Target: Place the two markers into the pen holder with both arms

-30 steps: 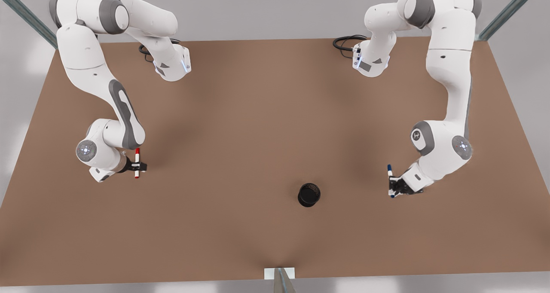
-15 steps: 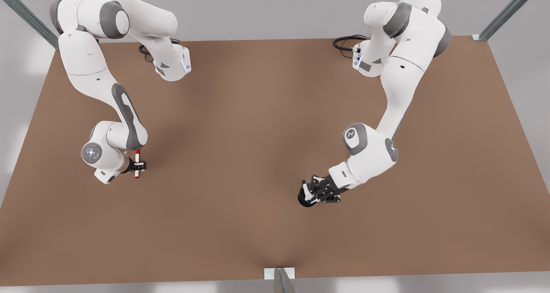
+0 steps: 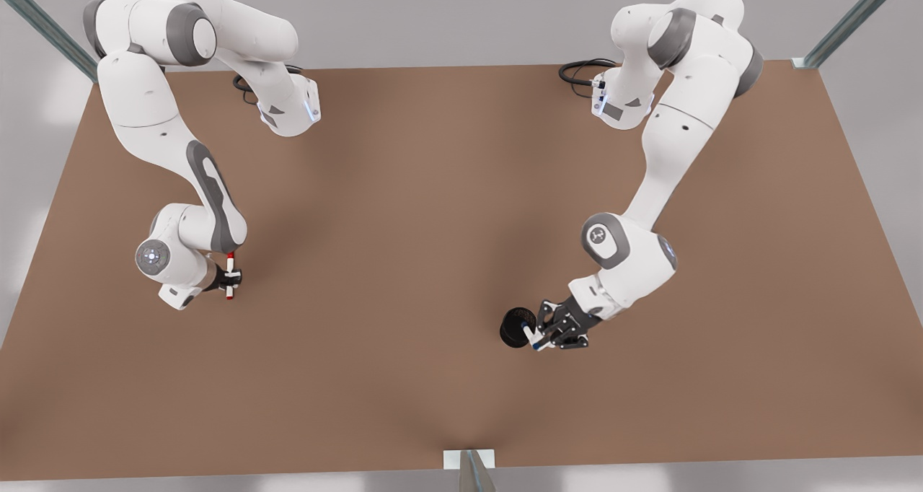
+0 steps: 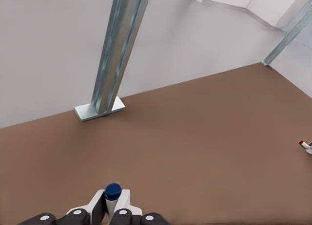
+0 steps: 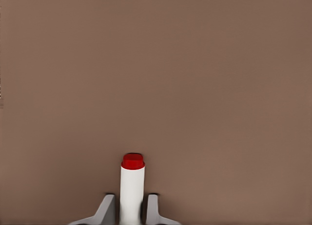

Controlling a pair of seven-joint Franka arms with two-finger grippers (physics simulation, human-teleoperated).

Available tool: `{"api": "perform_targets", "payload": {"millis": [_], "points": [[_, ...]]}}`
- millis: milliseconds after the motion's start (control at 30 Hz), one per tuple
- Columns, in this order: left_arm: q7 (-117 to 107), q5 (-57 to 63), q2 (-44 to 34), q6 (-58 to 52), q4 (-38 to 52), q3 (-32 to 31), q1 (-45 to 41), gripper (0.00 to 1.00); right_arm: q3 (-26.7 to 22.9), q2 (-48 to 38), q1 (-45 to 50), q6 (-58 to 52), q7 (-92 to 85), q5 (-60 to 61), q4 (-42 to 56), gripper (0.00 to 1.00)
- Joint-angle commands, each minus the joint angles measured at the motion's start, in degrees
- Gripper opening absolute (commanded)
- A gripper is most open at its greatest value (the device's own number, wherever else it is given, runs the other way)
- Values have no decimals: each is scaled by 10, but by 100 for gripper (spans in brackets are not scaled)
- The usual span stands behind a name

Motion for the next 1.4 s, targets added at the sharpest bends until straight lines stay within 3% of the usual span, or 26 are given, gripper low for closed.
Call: {"api": "perform_targets", "payload": {"millis": [0,100,167,200,267,333,400,467,500,567,733,933,1267,1333,1367], "points": [[256,-5,-3,11,-12,-1,-2,100,0,0,0,0,-34,-2,0,28],[276,-4,-13,3,-24,-2,-7,100,0,0,0,-1,-34,-2,1,23],[102,31,-14,-79,21,19,1,100,0,0,0,-2,-33,-1,1,21],[-130,174,0,-203,102,46,-3,100,0,-1,0,-2,-33,-1,1,21],[-465,426,-28,-366,130,65,20,100,2,-5,0,-6,-34,-1,8,21],[-476,543,-122,-586,131,108,58,100,11,-18,0,-7,-32,0,16,21],[-535,540,-223,-701,126,116,53,100,43,-43,0,-8,-24,1,39,21],[-553,528,-314,-700,57,217,-35,100,66,-50,0,-8,-24,1,76,21],[-586,508,-320,-702,53,233,-44,100,83,-50,0,-8,-5,4,86,21],[-667,478,-318,-731,54,237,-48,100,138,-52,0,-8,34,9,132,21],[-688,466,-285,-746,60,237,-49,100,216,-46,9,-9,131,8,201,21],[-734,472,-246,-727,72,237,-47,100,216,-36,119,-36,283,7,281,21],[-733,474,-237,-715,71,238,-46,100,207,122,269,11,386,4,533,21],[-732,474,-237,-715,72,238,-46,100,191,149,308,35,400,4,569,21],[-732,474,-237,-715,71,238,-46,100,160,185,347,39,424,4,625,21]]}}
